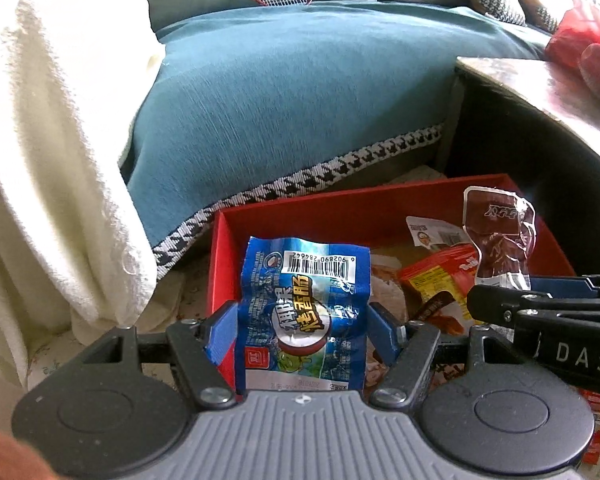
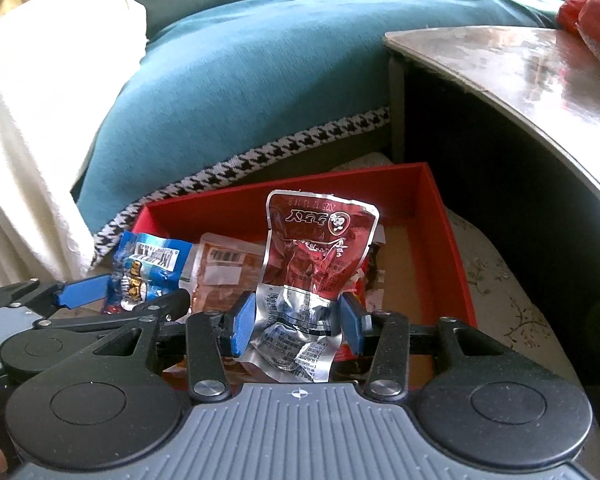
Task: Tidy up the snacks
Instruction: 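Carry both held packets up and over the red box, then open both tools to drop the packets into the red box, then withdraw both open tools from the box toward the remaining snacks, then close the right tool on the red-and-white packet while the left tool lowers onto the brown meat slab, then close the left tool on the brown meat slab while the right tool holds the red packet, then lift both held packets up toward the red box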
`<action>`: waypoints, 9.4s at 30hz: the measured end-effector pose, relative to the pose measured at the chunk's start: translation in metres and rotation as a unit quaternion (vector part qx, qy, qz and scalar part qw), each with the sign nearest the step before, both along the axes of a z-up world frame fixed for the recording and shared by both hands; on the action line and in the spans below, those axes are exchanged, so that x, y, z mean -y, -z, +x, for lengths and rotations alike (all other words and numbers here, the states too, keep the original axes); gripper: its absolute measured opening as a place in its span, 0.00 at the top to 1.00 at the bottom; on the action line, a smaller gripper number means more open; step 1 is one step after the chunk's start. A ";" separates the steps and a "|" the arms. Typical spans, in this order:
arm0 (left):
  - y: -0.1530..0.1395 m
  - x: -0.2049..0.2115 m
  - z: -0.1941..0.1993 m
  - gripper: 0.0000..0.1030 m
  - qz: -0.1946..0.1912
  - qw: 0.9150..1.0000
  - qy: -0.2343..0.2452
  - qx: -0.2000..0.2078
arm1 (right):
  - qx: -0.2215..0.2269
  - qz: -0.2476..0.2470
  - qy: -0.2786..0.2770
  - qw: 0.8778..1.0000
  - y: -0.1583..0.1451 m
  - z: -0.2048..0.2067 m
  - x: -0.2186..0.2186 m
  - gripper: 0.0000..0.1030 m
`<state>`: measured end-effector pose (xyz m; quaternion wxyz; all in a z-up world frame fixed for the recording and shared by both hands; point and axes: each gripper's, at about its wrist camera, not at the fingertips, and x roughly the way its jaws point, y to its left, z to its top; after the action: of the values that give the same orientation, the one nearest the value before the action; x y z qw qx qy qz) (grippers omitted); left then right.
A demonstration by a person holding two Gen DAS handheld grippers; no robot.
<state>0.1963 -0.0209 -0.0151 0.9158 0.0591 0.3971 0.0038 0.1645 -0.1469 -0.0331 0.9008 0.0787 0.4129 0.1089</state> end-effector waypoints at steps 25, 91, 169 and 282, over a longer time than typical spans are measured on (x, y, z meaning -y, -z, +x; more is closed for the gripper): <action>0.017 0.003 0.013 0.40 0.011 1.000 -0.002 -0.019 | -0.010 -0.012 0.001 1.000 0.015 0.008 -0.001 0.48; -0.010 0.039 -0.055 0.38 -0.012 0.997 0.076 -0.026 | -0.007 -0.026 0.069 0.997 0.005 -0.073 0.086 0.24; 0.069 0.085 -0.093 0.21 -0.029 0.981 0.126 -0.148 | -0.134 -0.101 0.060 0.984 0.084 -0.130 0.089 0.40; 0.008 0.036 -0.130 0.43 -0.077 0.993 0.065 -0.055 | -0.077 -0.030 0.013 0.997 0.058 -0.137 0.045 0.46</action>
<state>0.0661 -0.0570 -0.0227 0.8926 0.0137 0.4416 -0.0896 0.0280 -0.1918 -0.0914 0.8698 0.0650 0.4828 0.0782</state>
